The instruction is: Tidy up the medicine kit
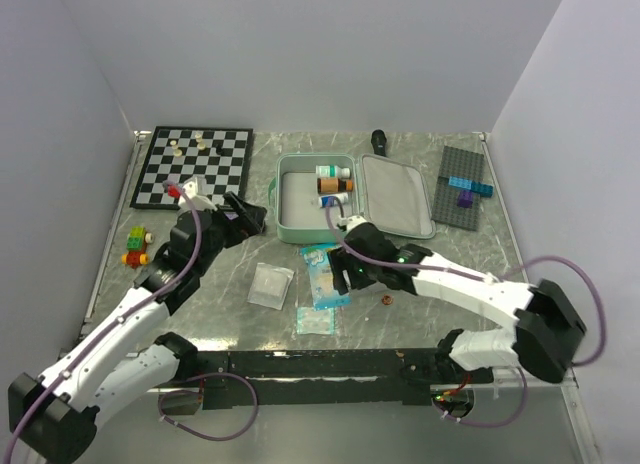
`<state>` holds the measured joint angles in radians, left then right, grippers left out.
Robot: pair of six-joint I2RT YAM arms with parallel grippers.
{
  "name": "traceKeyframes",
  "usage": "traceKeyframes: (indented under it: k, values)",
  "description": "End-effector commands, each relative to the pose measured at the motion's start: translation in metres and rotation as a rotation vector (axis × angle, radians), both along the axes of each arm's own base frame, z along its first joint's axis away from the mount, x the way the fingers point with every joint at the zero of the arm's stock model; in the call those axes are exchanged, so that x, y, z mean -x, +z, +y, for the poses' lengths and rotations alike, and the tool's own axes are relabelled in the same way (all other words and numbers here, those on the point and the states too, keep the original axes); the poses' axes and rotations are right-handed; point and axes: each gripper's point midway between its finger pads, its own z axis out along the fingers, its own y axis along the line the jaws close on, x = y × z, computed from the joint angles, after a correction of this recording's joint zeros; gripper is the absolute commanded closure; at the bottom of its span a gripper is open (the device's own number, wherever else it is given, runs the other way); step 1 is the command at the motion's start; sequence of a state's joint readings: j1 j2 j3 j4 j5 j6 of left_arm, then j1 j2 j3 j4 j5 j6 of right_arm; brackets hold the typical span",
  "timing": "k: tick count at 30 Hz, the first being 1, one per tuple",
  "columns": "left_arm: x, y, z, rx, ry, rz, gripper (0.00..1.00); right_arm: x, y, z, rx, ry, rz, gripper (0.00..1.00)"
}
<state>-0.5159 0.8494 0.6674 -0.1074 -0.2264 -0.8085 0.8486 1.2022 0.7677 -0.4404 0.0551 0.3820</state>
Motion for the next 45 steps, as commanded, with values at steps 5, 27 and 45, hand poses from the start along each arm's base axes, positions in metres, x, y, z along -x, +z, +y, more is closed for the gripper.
traceKeyframes:
  k: [5,27,45]
  values:
    - [0.02,0.005,0.022,0.026,0.067,0.009,0.02,-0.025,0.004,0.063,-0.077,0.081,0.016,0.27]
    - [0.031,-0.017,0.034,0.003,0.096,0.026,0.02,-0.029,-0.056,0.051,0.171,-0.02,0.13,0.68]
    - [0.025,-0.019,0.024,0.012,0.062,0.032,0.02,-0.048,0.116,0.052,-0.023,-0.006,-0.131,1.0]
